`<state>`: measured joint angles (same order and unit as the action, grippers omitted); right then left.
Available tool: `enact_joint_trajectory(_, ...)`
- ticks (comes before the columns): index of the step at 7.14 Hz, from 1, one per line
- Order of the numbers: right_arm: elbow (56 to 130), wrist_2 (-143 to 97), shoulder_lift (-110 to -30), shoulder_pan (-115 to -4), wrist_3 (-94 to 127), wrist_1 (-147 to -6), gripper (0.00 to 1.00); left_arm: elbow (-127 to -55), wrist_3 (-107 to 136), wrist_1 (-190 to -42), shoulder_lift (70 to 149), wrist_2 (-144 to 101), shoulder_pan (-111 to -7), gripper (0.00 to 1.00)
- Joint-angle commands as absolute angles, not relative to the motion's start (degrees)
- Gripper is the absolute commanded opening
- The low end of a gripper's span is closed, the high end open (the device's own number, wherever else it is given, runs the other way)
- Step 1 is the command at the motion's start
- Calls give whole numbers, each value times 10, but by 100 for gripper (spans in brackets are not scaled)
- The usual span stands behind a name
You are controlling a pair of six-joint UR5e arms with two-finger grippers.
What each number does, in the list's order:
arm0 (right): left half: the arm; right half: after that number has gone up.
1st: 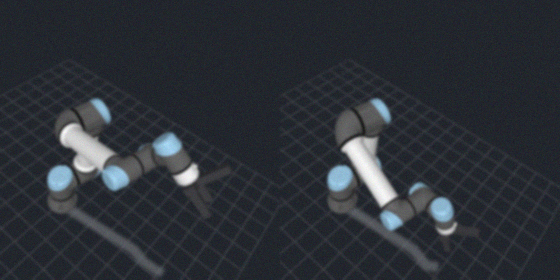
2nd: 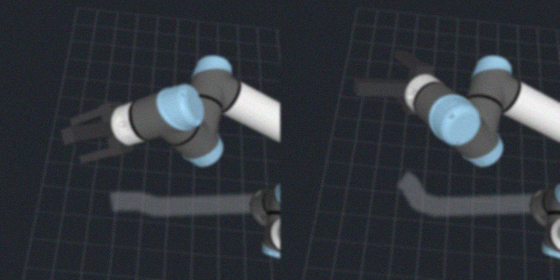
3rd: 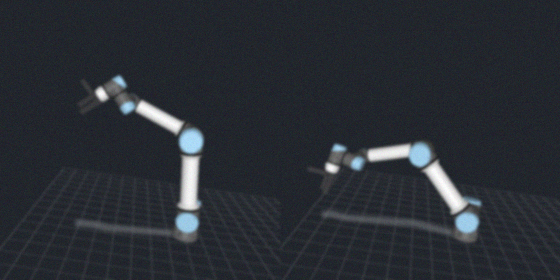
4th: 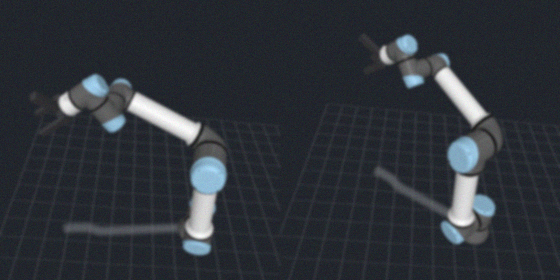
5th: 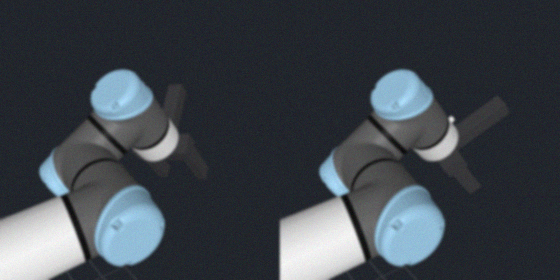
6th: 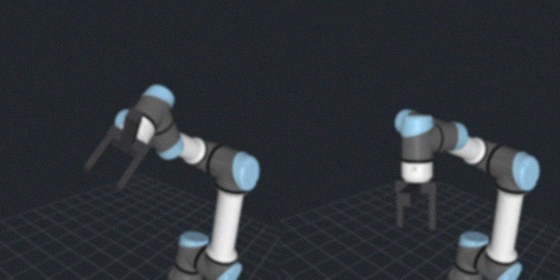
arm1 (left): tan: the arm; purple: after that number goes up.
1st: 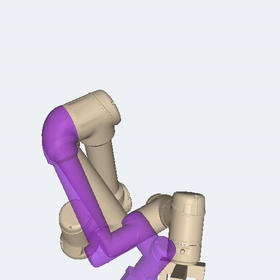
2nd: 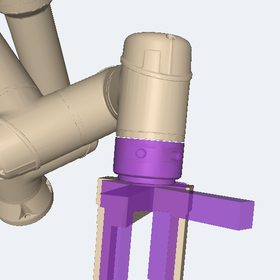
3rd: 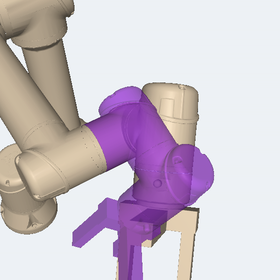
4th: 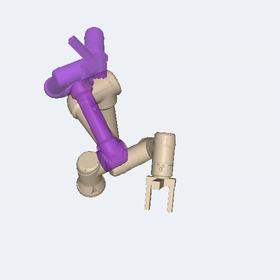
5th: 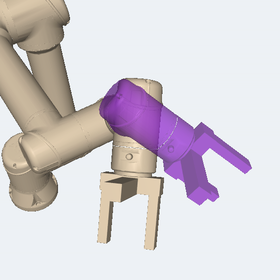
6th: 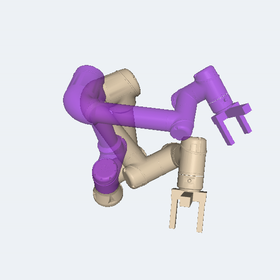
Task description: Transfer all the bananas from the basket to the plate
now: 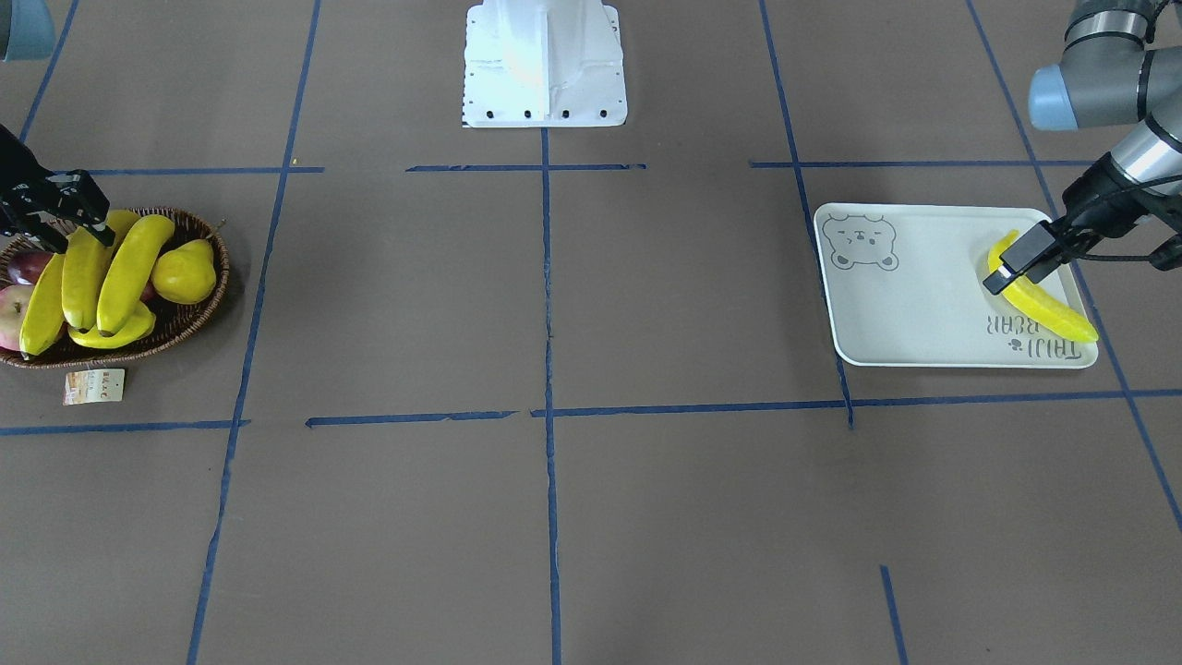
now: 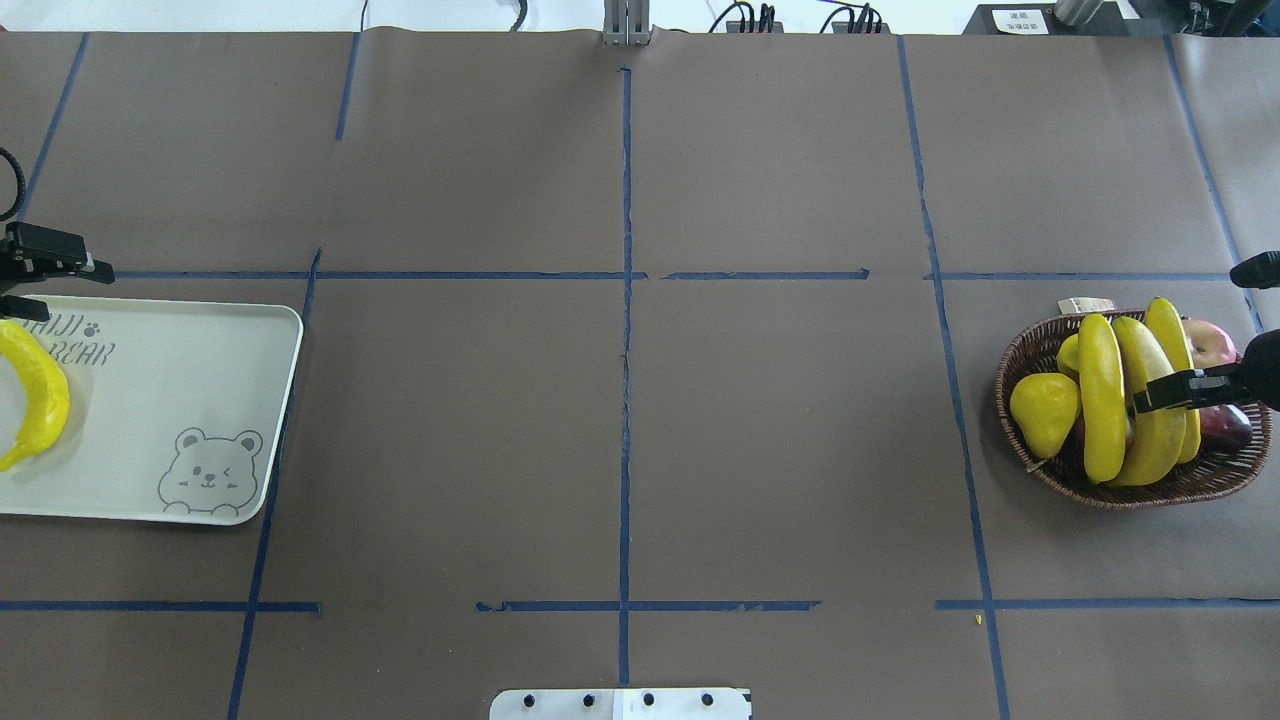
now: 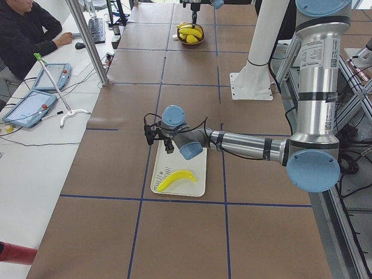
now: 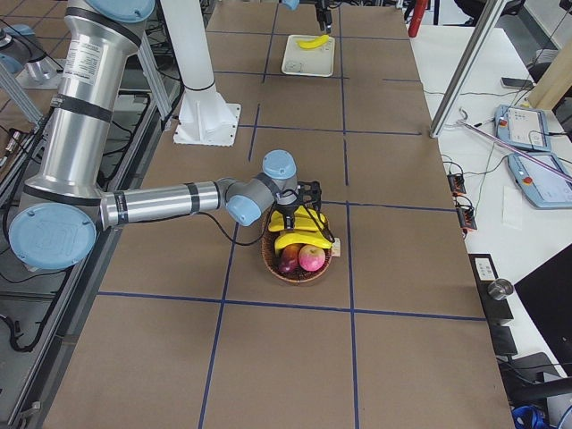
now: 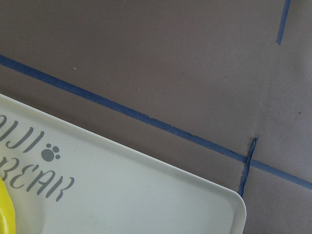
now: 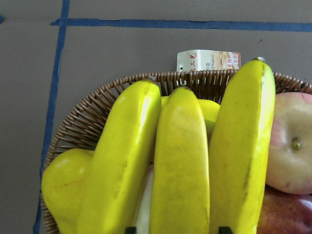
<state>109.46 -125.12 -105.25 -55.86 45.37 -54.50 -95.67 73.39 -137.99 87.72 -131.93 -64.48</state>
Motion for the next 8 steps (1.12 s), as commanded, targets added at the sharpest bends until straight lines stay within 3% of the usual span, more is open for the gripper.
enact_joint_trajectory(1, 1092, -1252, -1051, -559, 454, -545, 63, -957, 734, -1380, 877, -1319, -645, 100)
enact_joint_trajectory(2, 1092, -1252, -1051, -559, 454, -545, 58, -957, 734, -1380, 877, -1319, -645, 100)
enact_joint_trajectory(4, 1094, -1255, -1051, -559, 454, -541, 18, -957, 734, -1380, 876, -1319, -645, 100)
enact_joint_trajectory(5, 1096, -1255, -1052, -561, 454, -540, 7, -957, 734, -1380, 876, -1319, -645, 100)
enact_joint_trajectory(8, 1108, -1302, -1057, -618, 452, -541, 1, -965, 735, -1380, 875, -1320, -645, 100)
